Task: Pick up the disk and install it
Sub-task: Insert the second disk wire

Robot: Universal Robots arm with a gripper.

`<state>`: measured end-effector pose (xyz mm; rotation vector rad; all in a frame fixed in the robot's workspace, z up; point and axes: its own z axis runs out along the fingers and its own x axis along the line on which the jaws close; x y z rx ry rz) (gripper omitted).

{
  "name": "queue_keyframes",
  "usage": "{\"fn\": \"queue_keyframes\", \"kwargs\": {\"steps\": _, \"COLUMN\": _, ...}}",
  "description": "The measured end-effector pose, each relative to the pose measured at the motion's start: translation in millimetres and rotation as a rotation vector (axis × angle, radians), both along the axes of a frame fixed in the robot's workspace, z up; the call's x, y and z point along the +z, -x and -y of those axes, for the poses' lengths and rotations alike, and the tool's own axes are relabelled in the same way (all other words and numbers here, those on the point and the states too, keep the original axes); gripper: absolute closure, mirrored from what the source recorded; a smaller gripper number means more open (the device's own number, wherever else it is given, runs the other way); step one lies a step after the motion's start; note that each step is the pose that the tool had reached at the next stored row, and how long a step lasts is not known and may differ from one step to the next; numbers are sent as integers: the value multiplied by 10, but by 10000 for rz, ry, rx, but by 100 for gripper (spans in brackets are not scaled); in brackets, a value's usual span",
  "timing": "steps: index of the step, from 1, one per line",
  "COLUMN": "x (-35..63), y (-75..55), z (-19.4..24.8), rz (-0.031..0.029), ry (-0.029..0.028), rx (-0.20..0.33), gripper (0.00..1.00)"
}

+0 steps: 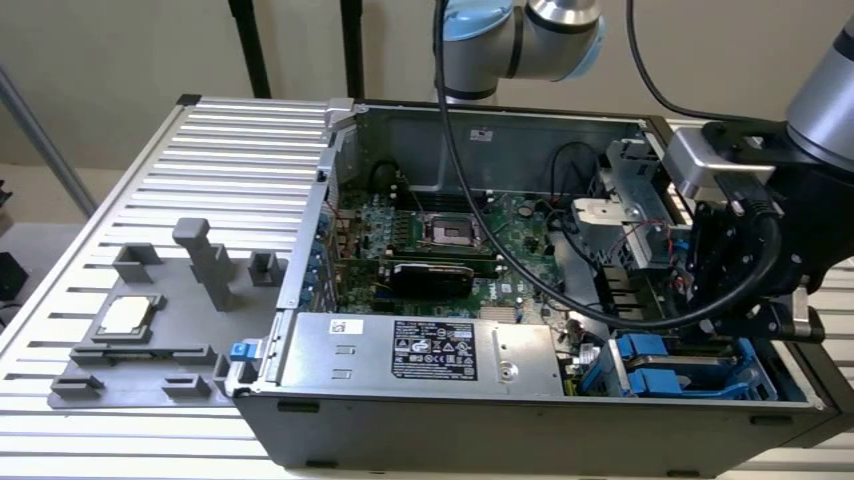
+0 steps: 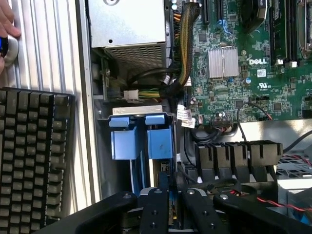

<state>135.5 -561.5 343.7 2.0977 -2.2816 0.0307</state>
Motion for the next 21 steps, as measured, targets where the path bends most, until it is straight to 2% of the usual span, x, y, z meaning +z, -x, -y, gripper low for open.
{"fn": "queue_keyframes", "kwargs": {"steps": 21, "x": -35, "y": -14, "z": 1, "rz": 0, "ry": 1, "rx": 496, "gripper": 84}}
